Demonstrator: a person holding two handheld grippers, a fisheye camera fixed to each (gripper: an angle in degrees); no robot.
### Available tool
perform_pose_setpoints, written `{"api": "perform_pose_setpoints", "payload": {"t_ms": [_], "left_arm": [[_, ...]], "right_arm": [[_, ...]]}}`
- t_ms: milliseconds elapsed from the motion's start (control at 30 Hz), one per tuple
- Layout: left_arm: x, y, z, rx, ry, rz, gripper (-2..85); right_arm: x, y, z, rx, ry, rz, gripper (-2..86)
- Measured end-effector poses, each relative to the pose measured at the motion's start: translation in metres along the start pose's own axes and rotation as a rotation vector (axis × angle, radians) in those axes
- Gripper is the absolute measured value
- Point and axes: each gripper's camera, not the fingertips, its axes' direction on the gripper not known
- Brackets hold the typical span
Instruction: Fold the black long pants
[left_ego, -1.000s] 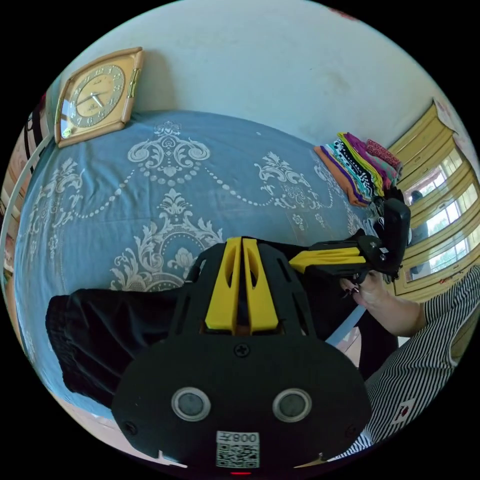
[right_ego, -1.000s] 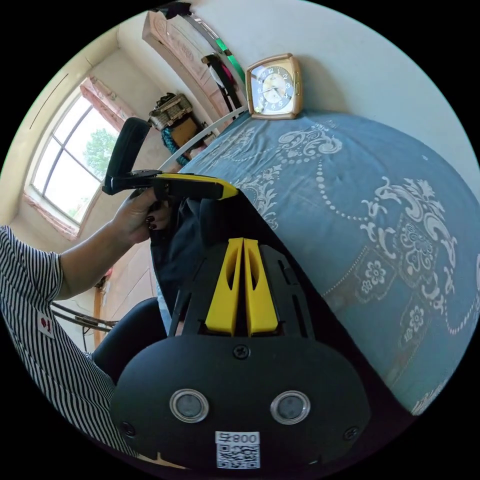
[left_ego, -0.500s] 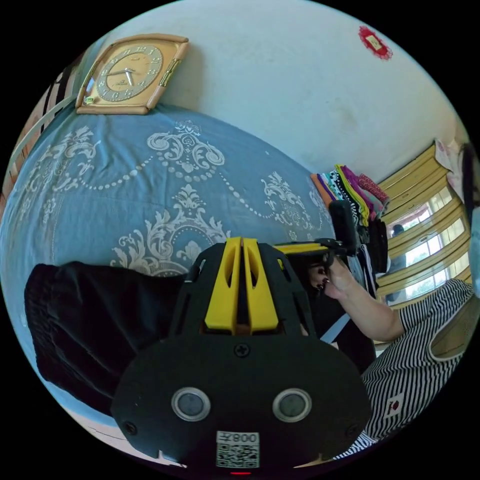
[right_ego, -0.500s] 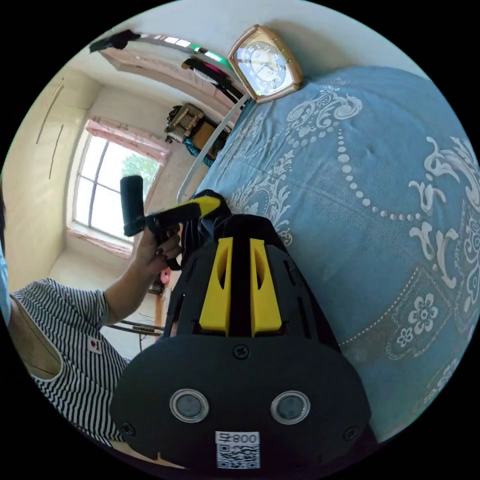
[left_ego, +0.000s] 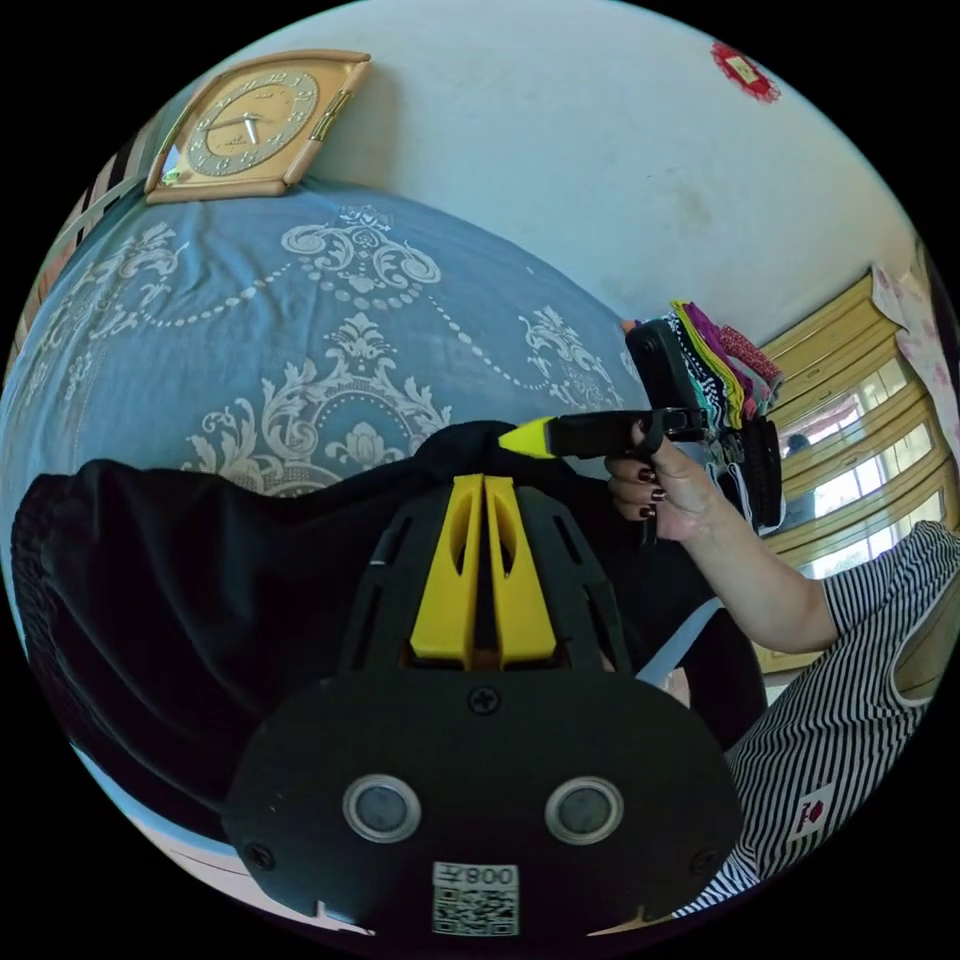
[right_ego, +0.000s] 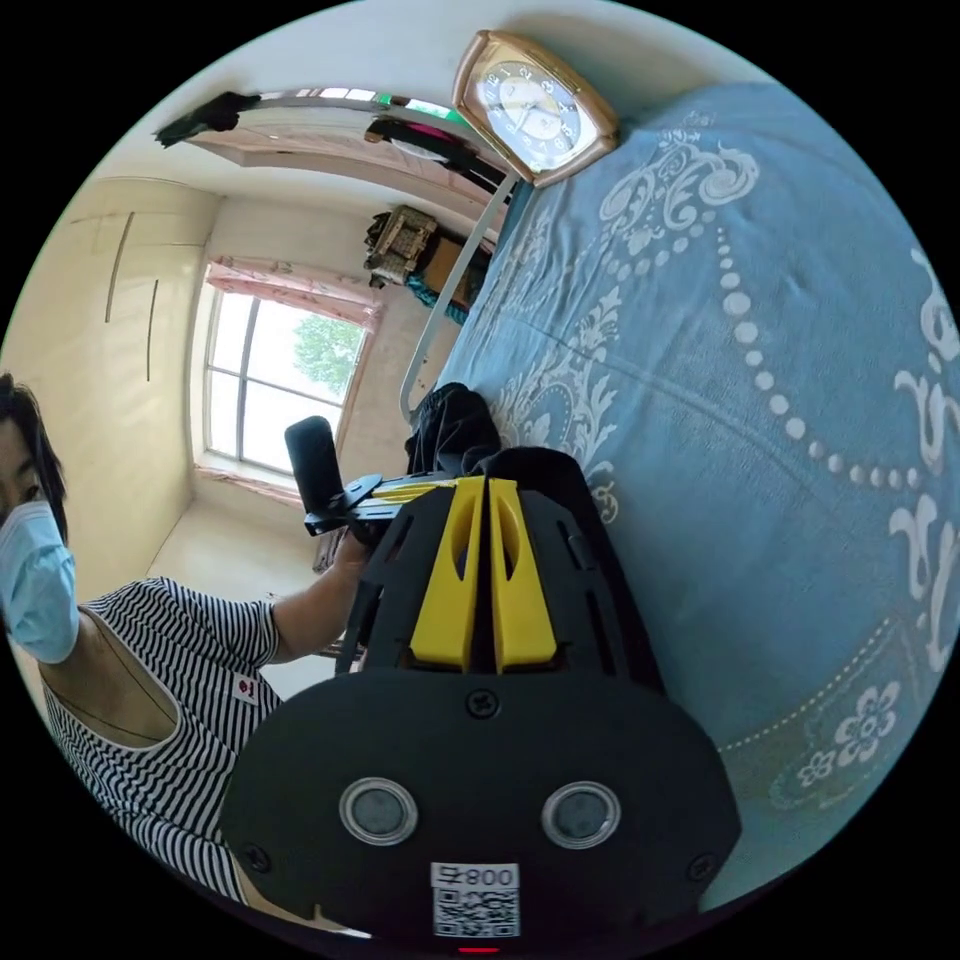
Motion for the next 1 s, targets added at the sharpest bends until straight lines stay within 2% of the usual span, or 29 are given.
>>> {"api": "perform_pose_setpoints", "payload": {"t_ms": [100,233,333,500,600,733,867,1000], "left_arm": [[-0.003,0.005,0.001,0.021,-0.048,0.010,0.3],[-0.017,0.015,0.020,-0.031,-0.119,-0.003,0.4],[-0.025,0.030,0.027,-0.060,-0.096,-0.035,0.6],[-0.031,0.079,-0.006,0.020,-0.094,-0.068,2.0],[-0.045,0.126,-0.054,0.156,-0.210,-0.168,3.9],[-0.074,0.193,-0.117,0.361,-0.438,-0.425,7.5],[-0.102,0.222,-0.130,0.377,-0.455,-0.555,9.1],[-0.130,0.237,-0.116,0.277,-0.425,-0.635,5.3]], "right_arm": [[-0.011,-0.015,-0.010,0.019,0.078,-0.031,0.7],[-0.015,-0.034,-0.002,-0.047,0.235,-0.041,0.4],[-0.010,-0.041,0.010,-0.108,0.263,-0.007,0.4],[-0.034,-0.029,-0.014,0.016,0.321,-0.004,0.4],[-0.070,-0.019,-0.015,0.081,0.324,-0.091,0.3],[-0.097,-0.018,0.024,-0.007,0.335,-0.159,0.2],[-0.116,-0.022,0.062,-0.076,0.365,-0.173,0.1],[-0.134,-0.024,0.077,-0.083,0.385,-0.182,0.1]]}}
